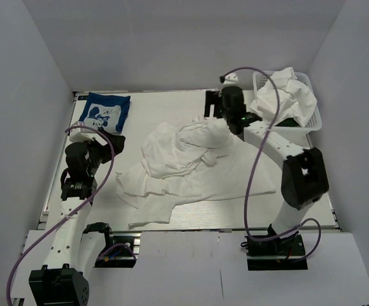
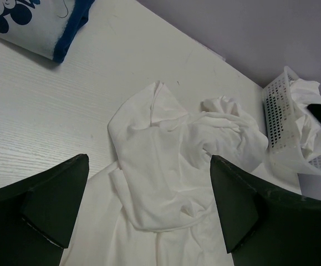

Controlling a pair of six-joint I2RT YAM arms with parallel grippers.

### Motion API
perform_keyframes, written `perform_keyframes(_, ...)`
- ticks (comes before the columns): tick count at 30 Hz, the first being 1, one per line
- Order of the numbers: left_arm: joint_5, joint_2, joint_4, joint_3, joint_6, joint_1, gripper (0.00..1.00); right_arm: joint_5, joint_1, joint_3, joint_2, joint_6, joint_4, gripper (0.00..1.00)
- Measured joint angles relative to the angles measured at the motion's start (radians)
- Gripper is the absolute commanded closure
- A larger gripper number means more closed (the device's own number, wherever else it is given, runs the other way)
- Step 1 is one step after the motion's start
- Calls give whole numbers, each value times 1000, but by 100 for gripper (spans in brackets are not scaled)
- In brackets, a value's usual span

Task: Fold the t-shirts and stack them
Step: Flatten out the tshirt

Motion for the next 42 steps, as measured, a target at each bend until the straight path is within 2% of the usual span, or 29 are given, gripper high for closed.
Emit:
perform_keyframes(6, -19, -7, -14, 2, -5, 0, 0, -5, 66, -31, 238, 68, -61, 10)
perform_keyframes(8, -18, -1, -8, 2, -8, 0, 0, 3, 76, -33, 282, 79, -95, 16)
perform_keyframes(11, -18, 21, -10, 2, -8, 0, 0, 47, 90, -21, 308, 80, -116, 40)
perform_keyframes(12, -19, 29, -13, 3, -8, 0, 0, 76, 96, -7, 312, 77, -127, 66)
perform_keyframes(13, -21, 37, -18, 3, -8, 0, 0, 99, 101, 10, 314, 67, -142, 83)
perform_keyframes(14, -23, 43, -25, 6, -8, 0, 0, 118, 106, 29, 315, 67, -153, 95)
perform_keyframes(15, -23, 48, -31, 7, -9, 0, 0, 139, 109, 48, 315, 61, -163, 100)
perform_keyframes(20, -41, 51, -55, 12, -9, 0, 0, 169, 119, 82, 276, 31, -167, 100)
perform_keyframes(24, -53, 43, -71, 12, -11, 0, 0, 154, 118, 103, 183, -5, -172, 100)
perform_keyframes(28, -57, 32, -71, 12, -11, 0, 0, 126, 116, 198, 80, -40, -176, 100)
perform_keyframes(34, -60, 26, -69, 12, -18, 0, 0, 137, 96, 477, 23, -113, -188, 100)
perform_keyframes(39, -63, 52, -70, 12, -19, 0, 0, 257, 54, 697, 40, -222, -161, 100)
perform_keyframes(42, -71, 80, -70, 18, -18, 0, 0, 341, 5, 826, 95, -322, -82, 100)
